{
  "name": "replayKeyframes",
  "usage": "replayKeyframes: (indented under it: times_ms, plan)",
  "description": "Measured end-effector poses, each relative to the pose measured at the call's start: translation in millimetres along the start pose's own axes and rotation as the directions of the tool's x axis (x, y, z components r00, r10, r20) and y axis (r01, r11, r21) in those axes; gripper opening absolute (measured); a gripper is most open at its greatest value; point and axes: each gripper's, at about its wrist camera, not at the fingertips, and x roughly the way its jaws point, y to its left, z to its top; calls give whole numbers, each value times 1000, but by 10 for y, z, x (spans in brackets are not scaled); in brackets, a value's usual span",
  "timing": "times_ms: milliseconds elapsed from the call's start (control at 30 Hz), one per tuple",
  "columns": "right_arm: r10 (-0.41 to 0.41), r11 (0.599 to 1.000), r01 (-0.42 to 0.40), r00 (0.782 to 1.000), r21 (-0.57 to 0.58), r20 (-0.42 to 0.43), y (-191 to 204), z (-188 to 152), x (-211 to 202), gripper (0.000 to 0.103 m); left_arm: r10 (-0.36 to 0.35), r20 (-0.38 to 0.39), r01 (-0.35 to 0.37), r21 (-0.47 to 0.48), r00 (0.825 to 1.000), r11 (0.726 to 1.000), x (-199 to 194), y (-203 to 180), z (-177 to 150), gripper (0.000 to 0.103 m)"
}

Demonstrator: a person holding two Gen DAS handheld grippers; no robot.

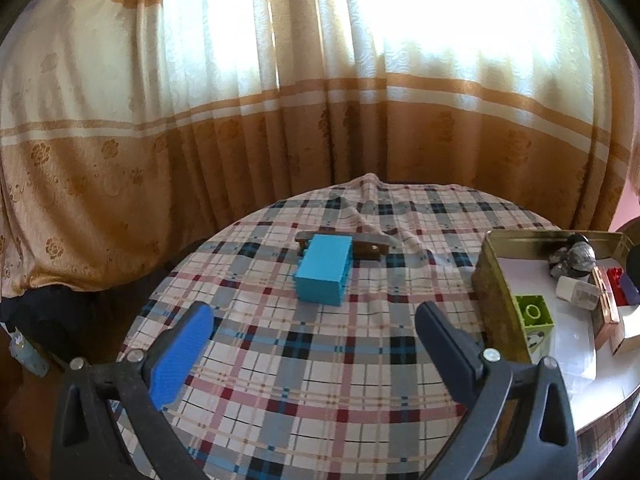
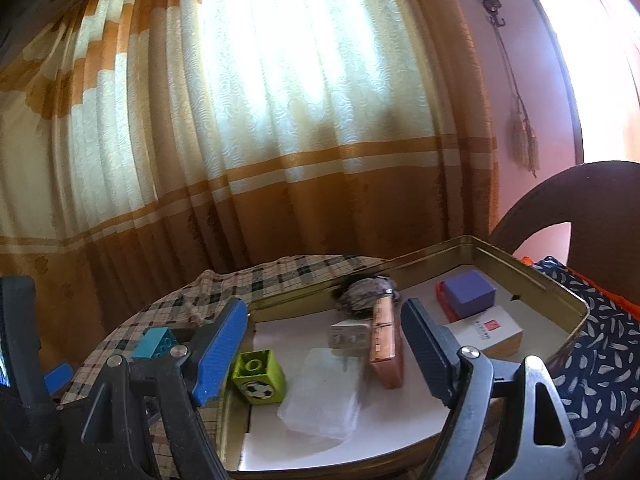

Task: Organize rigid objects
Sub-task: 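Move both open grippers back toward the blue brick on the table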

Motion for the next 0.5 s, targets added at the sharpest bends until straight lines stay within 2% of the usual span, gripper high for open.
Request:
replayKeyframes:
  times_ms: [500]
  plan:
    - [45, 998, -46, 998, -39, -33, 426, -47, 101, 81, 19, -24, -21, -50, 1000, 999, 175, 311, 50, 102]
